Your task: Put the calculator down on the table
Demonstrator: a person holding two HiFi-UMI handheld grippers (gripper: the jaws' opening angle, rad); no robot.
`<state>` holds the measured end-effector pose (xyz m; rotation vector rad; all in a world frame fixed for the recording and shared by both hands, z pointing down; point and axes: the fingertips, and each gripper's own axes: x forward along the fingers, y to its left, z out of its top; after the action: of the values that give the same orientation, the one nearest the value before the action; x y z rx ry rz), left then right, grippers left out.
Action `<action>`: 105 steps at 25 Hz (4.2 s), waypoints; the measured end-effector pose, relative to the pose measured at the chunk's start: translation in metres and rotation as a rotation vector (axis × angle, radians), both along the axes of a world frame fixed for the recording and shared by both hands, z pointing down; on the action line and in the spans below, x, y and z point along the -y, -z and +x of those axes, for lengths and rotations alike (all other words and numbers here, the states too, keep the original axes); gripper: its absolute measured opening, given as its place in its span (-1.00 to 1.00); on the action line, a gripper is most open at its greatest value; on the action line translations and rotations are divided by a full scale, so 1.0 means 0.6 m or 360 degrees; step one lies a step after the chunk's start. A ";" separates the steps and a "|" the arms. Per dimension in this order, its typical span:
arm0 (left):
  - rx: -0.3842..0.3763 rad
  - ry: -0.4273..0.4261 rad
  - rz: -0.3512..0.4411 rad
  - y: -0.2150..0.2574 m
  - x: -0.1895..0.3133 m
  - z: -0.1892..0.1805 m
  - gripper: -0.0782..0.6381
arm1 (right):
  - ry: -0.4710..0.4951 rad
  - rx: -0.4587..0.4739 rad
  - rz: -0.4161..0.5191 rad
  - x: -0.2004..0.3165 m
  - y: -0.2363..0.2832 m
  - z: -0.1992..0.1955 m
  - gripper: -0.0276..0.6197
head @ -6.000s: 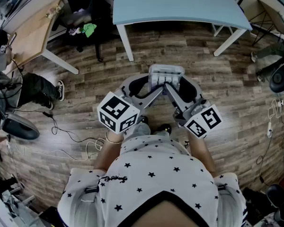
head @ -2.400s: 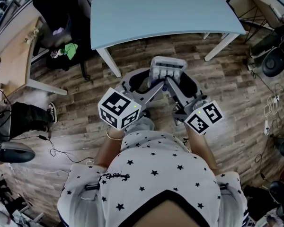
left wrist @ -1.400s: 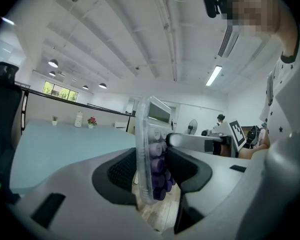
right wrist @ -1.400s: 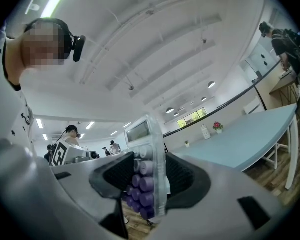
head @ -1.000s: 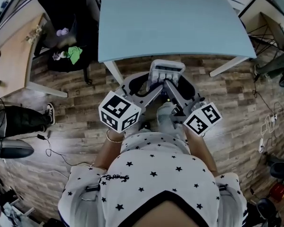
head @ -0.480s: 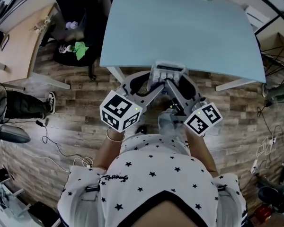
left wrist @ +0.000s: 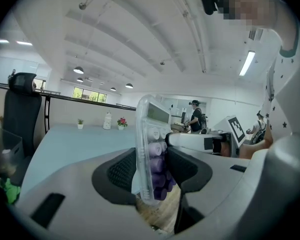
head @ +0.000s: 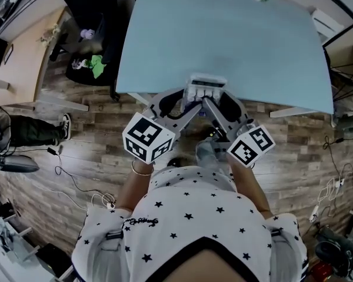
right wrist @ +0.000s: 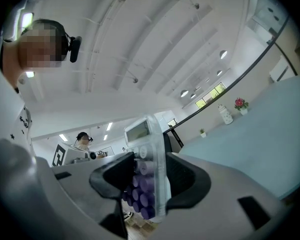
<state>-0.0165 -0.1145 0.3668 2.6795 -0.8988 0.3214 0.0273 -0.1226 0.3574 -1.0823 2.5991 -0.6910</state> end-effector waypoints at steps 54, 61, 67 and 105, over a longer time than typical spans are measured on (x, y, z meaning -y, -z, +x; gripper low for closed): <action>0.0138 0.0211 -0.0432 -0.242 0.277 0.112 -0.17 | 0.0174 -0.0326 -0.0532 0.285 -0.244 0.109 -0.33; 0.0155 0.0205 -0.0502 -0.277 0.292 0.110 -0.17 | 0.0172 -0.0373 -0.0592 0.301 -0.278 0.106 -0.33; 0.0187 0.0197 -0.0559 -0.302 0.299 0.110 -0.17 | 0.0163 -0.0406 -0.0640 0.308 -0.303 0.107 -0.33; 0.0206 0.0316 -0.0827 -0.351 0.355 0.111 -0.10 | 0.0042 -0.0631 -0.0780 0.380 -0.361 0.125 -0.21</action>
<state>0.0499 -0.3273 0.5775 2.0974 -0.9532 0.5955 0.1024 -0.3503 0.5739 -1.4495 2.8481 -1.2850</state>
